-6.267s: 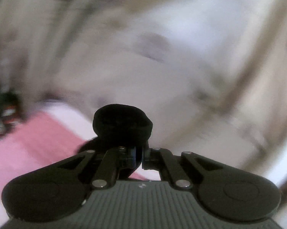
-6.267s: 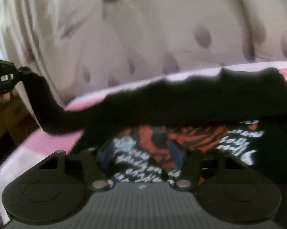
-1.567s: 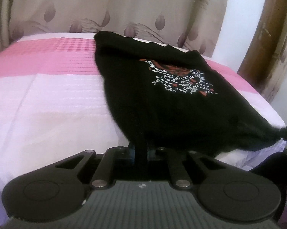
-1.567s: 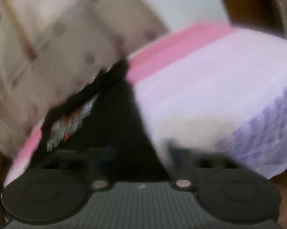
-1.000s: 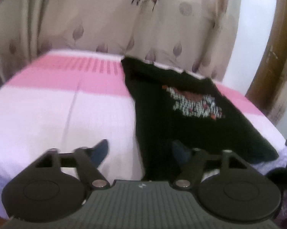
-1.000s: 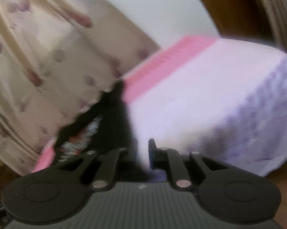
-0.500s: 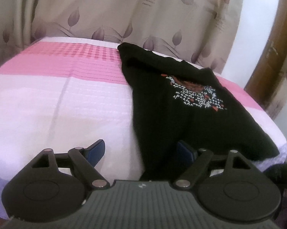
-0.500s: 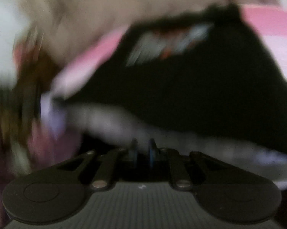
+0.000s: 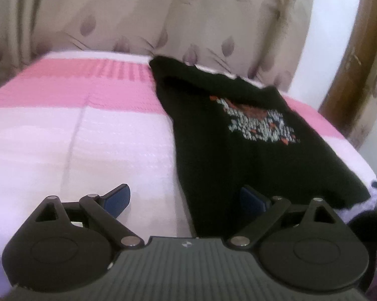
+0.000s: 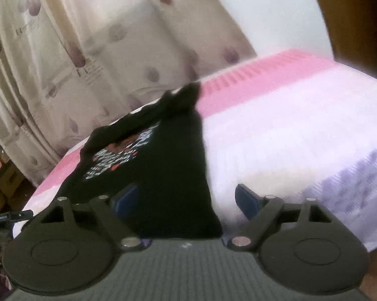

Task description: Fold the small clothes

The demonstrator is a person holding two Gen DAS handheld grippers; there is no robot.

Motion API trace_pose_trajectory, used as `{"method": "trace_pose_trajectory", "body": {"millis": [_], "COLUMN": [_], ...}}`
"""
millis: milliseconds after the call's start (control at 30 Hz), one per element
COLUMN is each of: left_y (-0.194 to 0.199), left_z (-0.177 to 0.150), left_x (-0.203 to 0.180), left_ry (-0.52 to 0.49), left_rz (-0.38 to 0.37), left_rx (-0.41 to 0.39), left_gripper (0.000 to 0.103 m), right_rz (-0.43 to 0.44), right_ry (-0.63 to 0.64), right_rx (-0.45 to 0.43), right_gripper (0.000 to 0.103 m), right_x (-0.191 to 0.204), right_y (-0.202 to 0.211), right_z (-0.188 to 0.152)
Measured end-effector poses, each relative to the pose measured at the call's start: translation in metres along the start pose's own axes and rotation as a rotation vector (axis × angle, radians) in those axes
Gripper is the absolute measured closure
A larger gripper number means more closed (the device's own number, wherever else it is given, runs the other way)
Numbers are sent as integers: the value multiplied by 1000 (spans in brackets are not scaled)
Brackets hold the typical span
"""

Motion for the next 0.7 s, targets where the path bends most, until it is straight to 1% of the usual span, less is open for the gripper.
{"method": "trace_pose_trajectory", "body": {"millis": [33,67,100,133,200,233,267,300,333,367,400,467,500,533,600,633,667,700], "left_y": [-5,-11,-14,-16,-22,-23,-25,-27,-28,-30,-33,-34,-33,-32,-28,-25,-22,-22], "left_z": [0,-1,-1,0,3,5,6,7,7,7,6,3,3,2,2,4,5,7], "left_x": [1,2,4,5,5,4,2,-2,-5,-7,-7,-3,-2,0,5,4,1,-3], "left_ry": [11,38,67,80,86,81,66,47,34,30,46,103,115,130,174,172,132,84], "left_rz": [-24,-61,-91,-97,-103,-105,-109,-112,-110,-111,-127,-154,-160,-163,-196,-193,-172,-169], "left_rx": [25,44,42,37,47,54,62,73,83,101,120,112,105,98,80,64,50,53], "left_gripper": [13,13,13,13,14,15,24,44,59,91,96,96,96,96,96,96,96,95], "right_rz": [-6,-34,-63,-82,-73,-63,-48,-35,-25,-14,7,57,80,103,165,187,202,200], "right_ry": [36,78,112,133,130,142,160,182,202,209,194,123,82,44,-63,-105,-137,-146], "right_rx": [11,21,36,56,99,105,127,152,170,182,200,215,213,205,168,149,135,133], "right_gripper": [18,20,20,22,38,42,61,76,76,84,91,92,93,93,93,93,93,93], "right_x": [2,5,6,6,0,3,10,15,21,24,25,21,18,16,7,3,0,-3], "right_y": [-5,-13,-22,-28,-36,-39,-43,-46,-46,-49,-51,-55,-54,-53,-46,-40,-37,-36], "right_z": [1,0,0,0,2,3,2,0,-1,0,1,4,6,7,11,11,12,12]}}
Point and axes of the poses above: each gripper's, at about its wrist camera, not at the fingertips, and y roughly against the way its jaws point, x to its left, z to its top, the point moved 1 cm from there along -y, roughly the way its jaws point, and after that the axes turned 2 degrees about -y, right-handed, at the moved point
